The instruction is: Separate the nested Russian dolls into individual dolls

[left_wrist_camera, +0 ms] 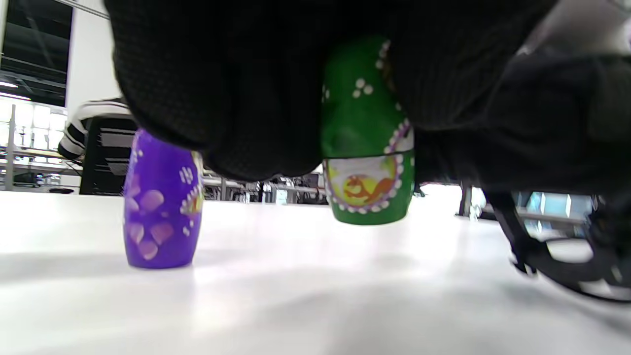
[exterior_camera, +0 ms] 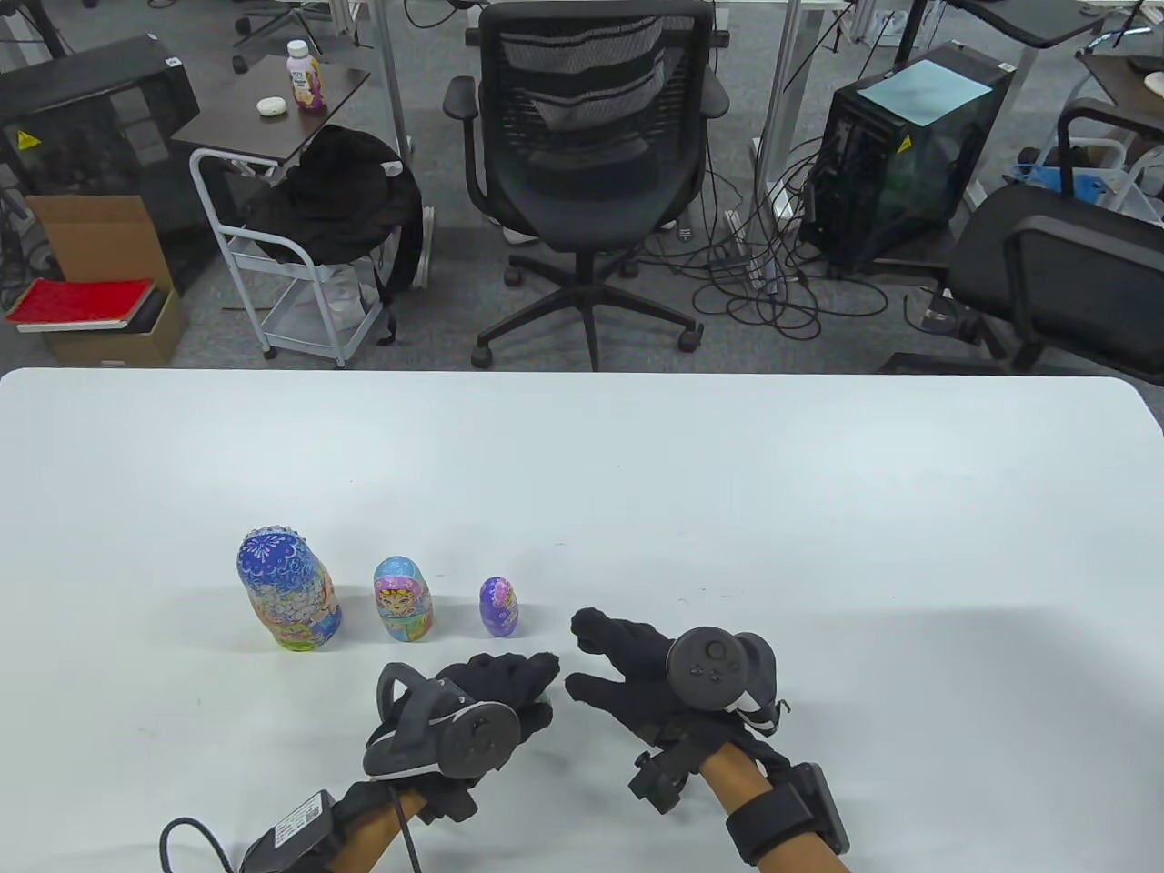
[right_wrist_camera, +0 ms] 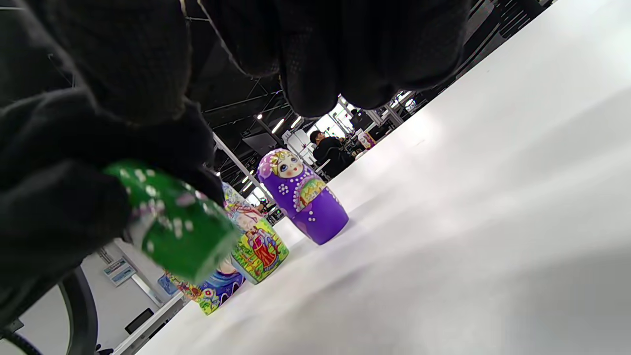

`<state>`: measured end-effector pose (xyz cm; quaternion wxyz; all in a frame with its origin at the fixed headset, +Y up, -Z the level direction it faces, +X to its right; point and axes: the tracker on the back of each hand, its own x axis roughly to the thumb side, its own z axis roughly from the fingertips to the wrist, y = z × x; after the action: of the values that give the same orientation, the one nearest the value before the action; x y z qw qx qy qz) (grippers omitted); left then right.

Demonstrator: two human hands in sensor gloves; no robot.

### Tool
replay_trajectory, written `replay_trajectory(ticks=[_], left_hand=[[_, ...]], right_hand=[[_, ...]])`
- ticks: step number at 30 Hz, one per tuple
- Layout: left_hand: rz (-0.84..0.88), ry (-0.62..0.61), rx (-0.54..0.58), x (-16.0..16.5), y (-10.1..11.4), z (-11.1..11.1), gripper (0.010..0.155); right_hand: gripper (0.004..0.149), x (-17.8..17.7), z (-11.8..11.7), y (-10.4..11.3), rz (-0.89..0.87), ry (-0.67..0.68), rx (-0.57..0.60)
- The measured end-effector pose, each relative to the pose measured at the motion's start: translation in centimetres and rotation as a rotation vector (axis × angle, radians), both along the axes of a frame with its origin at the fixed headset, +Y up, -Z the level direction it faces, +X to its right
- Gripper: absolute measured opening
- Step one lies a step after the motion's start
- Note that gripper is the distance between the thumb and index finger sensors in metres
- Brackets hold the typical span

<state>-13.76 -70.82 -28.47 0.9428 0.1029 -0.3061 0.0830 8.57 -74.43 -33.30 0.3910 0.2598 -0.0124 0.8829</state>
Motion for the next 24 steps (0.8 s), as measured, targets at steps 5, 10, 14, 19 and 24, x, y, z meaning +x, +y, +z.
replay_trajectory(ticks=[5,10,14,19,24], left_hand=[[0.09,0.03,-0.021,-1.3,0.6,-0.3,0.056],[0.152,0.024,-0.073,-1.6,0.4,-0.6,0.056],[0.157,0.003,-0.071,-1.4,0.3,-0.6,0.057],[0.208,-0.024,-0.082,-1.3,0.3,-0.6,0.057],[0.246,-0.072,-0.095,-1.1,0.6,-0.3,0.057]], right_hand=[[0.074,-0.9,0.4,-0.4,0.008,0.065,-0.023],[0.075,-2.1,1.0,-0.5,0.043,0.103,-0.011],[0.077,-3.0,1.4,-0.6,0.079,0.121,-0.012],[0.075,-3.2,1.5,-0.6,0.099,0.116,-0.002],[0.073,-3.5,1.8,-0.5,0.094,0.116,0.014]])
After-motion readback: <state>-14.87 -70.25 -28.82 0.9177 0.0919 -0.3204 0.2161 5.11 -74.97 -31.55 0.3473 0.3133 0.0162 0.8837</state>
